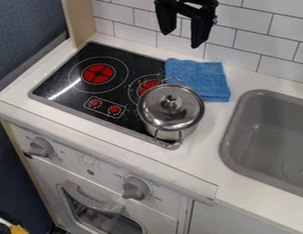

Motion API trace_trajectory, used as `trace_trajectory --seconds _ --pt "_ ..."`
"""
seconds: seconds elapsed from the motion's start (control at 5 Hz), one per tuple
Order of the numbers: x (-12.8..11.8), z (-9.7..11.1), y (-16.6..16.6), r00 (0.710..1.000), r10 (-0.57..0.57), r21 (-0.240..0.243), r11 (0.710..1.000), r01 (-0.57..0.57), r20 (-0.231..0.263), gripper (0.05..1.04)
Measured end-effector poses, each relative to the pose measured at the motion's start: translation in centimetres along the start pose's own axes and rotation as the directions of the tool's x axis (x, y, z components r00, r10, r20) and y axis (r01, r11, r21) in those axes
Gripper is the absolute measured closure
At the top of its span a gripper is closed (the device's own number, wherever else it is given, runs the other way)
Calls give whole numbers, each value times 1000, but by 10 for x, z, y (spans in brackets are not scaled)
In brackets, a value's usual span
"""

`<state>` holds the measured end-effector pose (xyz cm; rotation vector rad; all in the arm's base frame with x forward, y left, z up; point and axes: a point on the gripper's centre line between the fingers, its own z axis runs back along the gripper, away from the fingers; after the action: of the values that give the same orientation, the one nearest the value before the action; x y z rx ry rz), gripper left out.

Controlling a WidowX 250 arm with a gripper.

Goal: Put the silver lid on the right upper side

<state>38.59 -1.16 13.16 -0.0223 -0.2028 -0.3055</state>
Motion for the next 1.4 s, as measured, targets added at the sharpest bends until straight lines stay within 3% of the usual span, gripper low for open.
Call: trace_trajectory --seconds 0.2,0.4,0.6,1.2,1.4 --pt "-6 -15 -1 999 6 -10 1000 -7 -40 83" --pt "-24 -27 -1 997 10 14 1000 -9 -72 83" --pt "-34 -21 1 999 -1 52 999 3 -53 83" --pt "-60 -54 -19 982 -120 65 989 130 -144 83" --pt "-71 -61 -25 975 -139 79 985 155 -171 127"
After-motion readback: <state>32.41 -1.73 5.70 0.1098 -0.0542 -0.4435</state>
